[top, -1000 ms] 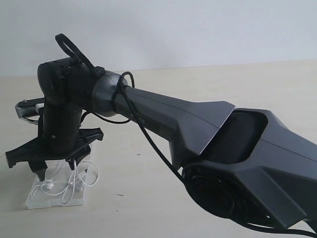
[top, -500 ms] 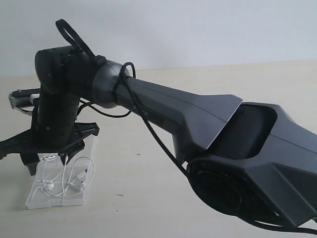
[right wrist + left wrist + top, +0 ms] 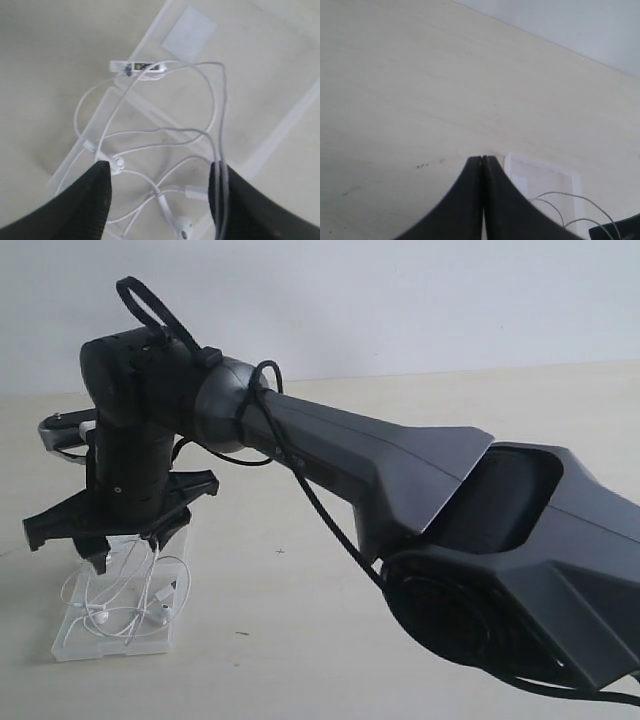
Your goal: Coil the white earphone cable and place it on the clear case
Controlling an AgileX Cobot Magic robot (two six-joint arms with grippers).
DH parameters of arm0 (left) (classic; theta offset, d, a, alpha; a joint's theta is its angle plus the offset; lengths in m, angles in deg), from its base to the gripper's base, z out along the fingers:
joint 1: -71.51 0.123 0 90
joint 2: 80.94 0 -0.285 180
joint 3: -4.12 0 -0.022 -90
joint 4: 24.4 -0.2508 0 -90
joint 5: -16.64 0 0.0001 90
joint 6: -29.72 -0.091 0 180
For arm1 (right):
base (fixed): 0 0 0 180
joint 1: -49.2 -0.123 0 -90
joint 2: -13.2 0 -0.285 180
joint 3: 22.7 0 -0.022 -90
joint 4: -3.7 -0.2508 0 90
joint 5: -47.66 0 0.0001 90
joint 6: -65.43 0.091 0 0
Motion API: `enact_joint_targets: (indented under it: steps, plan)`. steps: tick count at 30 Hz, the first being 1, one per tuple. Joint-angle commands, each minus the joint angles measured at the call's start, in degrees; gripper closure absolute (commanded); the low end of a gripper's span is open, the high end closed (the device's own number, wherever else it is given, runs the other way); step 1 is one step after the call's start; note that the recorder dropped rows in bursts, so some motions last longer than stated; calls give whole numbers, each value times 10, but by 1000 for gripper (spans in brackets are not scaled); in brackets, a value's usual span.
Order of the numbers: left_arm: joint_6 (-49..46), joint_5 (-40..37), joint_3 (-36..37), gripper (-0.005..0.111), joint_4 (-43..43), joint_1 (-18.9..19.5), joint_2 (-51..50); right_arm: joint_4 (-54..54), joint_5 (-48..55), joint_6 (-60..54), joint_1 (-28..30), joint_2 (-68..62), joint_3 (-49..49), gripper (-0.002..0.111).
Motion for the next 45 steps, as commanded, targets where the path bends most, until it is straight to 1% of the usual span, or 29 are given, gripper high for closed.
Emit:
enact_joint_targets:
  steps: [1, 9, 11, 16, 18, 19, 20, 21, 23, 24, 25, 26, 28, 30, 32, 34, 36, 39, 45]
  plan:
    - [3, -6, 3, 107, 1, 0, -2, 43, -3, 17, 14, 7, 11, 53]
    - [3, -6, 3, 107, 1, 0, -2, 53, -3, 21, 22, 12, 16, 53]
    - [3, -6, 3, 107, 1, 0, -2, 75, -3, 21, 31, 20, 16, 53]
    - [1, -6, 3, 107, 1, 0, -2, 81, -3, 20, 57, 39, 16, 53]
    - [1, -6, 3, 107, 1, 0, -2, 90, -3, 16, 68, 55, 16, 62]
    - [1, -6, 3, 107, 1, 0, -2, 90, -3, -6, 78, 79, 16, 84]
    - [1, -6, 3, 107, 1, 0, -2, 90, -3, -27, 80, 90, 16, 96]
    - [1, -6, 3, 107, 1, 0, -2, 88, -3, -78, 82, 126, 16, 108]
    - [1, -6, 3, 107, 1, 0, -2, 77, -3, -125, 81, 183, 25, 108]
    - [1, -6, 3, 107, 1, 0, -2, 71, -3, -129, 78, 202, 37, 108]
    - [0, -5, 3, 107, 1, 0, -2, 74, -3, -142, 78, 256, 88, 108]
    - [0, -5, 3, 107, 1, 0, -2, 85, -3, -142, 78, 285, 116, 108]
    - [0, -5, 3, 107, 1, 0, -2, 183, -3, -114, 78, 416, 299, 108]
    - [0, -5, 3, 107, 1, 0, -2, 211, -3, -83, 78, 488, 409, 108]
    - [0, -5, 3, 107, 1, 0, -2, 222, -3, -58, 78, 575, 510, 108]
    - [0, -5, 3, 107, 1, 0, -2, 223, -61, -58, 78, 665, 611, 108]
    - [0, -5, 3, 107, 1, 0, -2, 221, -77, -46, 78, 769, 697, 108]
    - [0, -5, 3, 107, 1, 0, -2, 221, -60, -44, 78, 851, 736, 108]
    - [0, -5, 3, 107, 1, 0, -2, 220, -57, -45, 78, 977, 738, 108]
